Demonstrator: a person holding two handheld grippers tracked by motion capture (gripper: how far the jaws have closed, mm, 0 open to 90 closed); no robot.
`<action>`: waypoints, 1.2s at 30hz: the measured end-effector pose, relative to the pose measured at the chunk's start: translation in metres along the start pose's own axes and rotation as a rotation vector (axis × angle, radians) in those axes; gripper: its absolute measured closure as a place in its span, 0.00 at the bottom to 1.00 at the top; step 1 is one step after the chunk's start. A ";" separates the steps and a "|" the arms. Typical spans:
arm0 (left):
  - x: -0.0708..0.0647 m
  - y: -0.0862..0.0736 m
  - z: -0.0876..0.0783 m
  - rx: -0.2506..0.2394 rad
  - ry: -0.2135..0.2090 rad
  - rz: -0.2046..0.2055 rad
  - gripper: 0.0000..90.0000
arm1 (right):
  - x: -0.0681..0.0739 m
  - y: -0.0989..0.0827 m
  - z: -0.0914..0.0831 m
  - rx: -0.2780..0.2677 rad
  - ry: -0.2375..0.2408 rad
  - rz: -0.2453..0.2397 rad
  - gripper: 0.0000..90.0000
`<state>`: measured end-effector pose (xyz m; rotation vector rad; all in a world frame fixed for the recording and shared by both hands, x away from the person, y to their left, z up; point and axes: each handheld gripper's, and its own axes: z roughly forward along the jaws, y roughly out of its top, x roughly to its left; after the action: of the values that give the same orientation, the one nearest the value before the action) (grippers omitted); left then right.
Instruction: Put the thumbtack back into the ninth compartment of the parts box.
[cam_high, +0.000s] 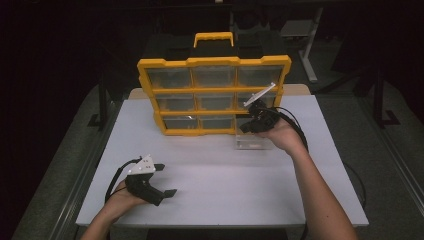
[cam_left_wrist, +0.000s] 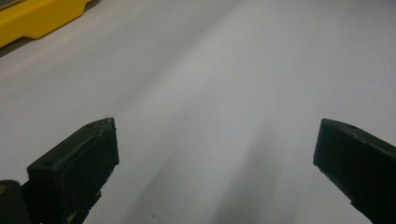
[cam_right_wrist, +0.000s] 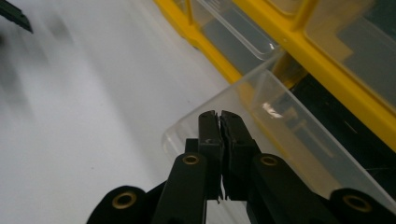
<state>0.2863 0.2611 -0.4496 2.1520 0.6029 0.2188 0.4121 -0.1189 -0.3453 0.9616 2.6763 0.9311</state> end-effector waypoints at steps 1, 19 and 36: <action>0.000 0.000 0.000 0.001 0.000 0.001 0.00 | -0.002 0.000 0.001 -0.003 -0.003 0.000 0.96; 0.000 0.000 0.001 -0.003 -0.003 -0.002 0.00 | -0.013 -0.002 0.014 0.040 -0.050 0.016 0.86; -0.001 0.001 0.000 -0.001 -0.003 0.000 0.00 | -0.001 -0.019 -0.020 -0.056 -0.038 0.032 0.68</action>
<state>0.2858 0.2607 -0.4488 2.1508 0.6008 0.2163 0.3959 -0.1410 -0.3405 1.0020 2.5970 0.9786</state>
